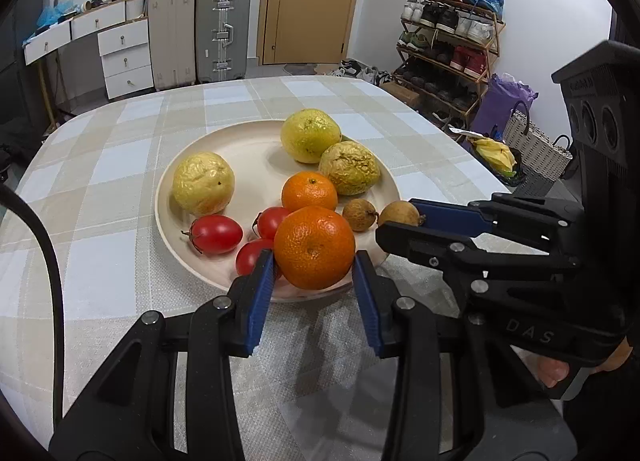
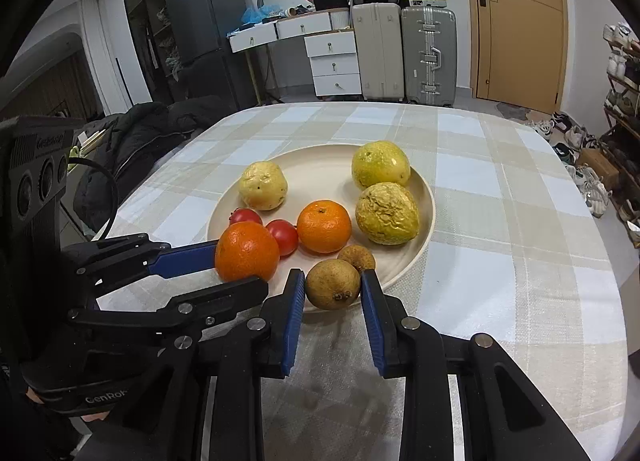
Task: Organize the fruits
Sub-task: 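Carry the mandarin and brown fruit onto the plate and open both tools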
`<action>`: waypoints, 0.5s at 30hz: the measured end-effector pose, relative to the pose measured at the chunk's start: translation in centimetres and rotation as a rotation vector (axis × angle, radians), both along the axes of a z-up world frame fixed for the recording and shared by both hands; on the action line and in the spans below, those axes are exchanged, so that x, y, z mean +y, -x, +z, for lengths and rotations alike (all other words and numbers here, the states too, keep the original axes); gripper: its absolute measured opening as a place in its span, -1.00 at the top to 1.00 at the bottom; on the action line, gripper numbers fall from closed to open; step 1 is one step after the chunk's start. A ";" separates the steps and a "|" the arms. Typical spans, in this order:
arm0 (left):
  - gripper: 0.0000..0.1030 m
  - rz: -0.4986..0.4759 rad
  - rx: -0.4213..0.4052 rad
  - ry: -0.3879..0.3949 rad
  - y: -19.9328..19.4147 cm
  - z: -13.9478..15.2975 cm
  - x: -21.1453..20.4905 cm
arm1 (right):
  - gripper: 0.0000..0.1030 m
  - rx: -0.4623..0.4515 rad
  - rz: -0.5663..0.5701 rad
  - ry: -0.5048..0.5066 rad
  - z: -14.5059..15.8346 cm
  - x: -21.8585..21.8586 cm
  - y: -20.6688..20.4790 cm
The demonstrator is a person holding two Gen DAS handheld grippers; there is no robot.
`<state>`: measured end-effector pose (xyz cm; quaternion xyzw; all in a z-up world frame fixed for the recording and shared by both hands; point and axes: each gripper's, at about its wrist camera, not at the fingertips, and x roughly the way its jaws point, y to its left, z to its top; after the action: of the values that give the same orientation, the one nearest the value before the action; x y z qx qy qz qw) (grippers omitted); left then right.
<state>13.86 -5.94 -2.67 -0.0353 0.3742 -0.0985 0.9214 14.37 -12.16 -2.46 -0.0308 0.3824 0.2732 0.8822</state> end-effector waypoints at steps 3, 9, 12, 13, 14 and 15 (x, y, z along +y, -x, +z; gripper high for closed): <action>0.29 0.004 -0.007 -0.015 -0.1 -0.1 -0.1 | 0.42 0.006 -0.005 -0.007 -0.2 -0.1 -0.3; 0.29 0.021 -0.023 -0.056 -0.3 -0.4 -0.2 | 0.42 0.007 -0.012 -0.006 -0.6 0.1 -0.8; 0.29 0.023 -0.028 -0.070 -0.4 -0.4 -0.3 | 0.42 0.007 -0.015 -0.006 -0.6 0.1 -0.9; 0.29 0.022 -0.028 -0.068 -0.4 -0.4 -0.3 | 0.42 0.007 -0.016 -0.006 -0.6 0.1 -0.9; 0.29 0.023 -0.027 -0.067 -0.5 -0.4 -0.3 | 0.42 0.007 -0.015 -0.007 -0.6 0.1 -0.9; 0.29 0.023 -0.027 -0.062 -0.5 -0.4 -0.2 | 0.42 0.007 -0.015 -0.006 -0.6 0.1 -0.9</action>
<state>14.32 -6.16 -3.12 -0.0095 0.3644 -0.0768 0.9280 15.24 -12.05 -3.08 -0.0244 0.3847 0.2677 0.8830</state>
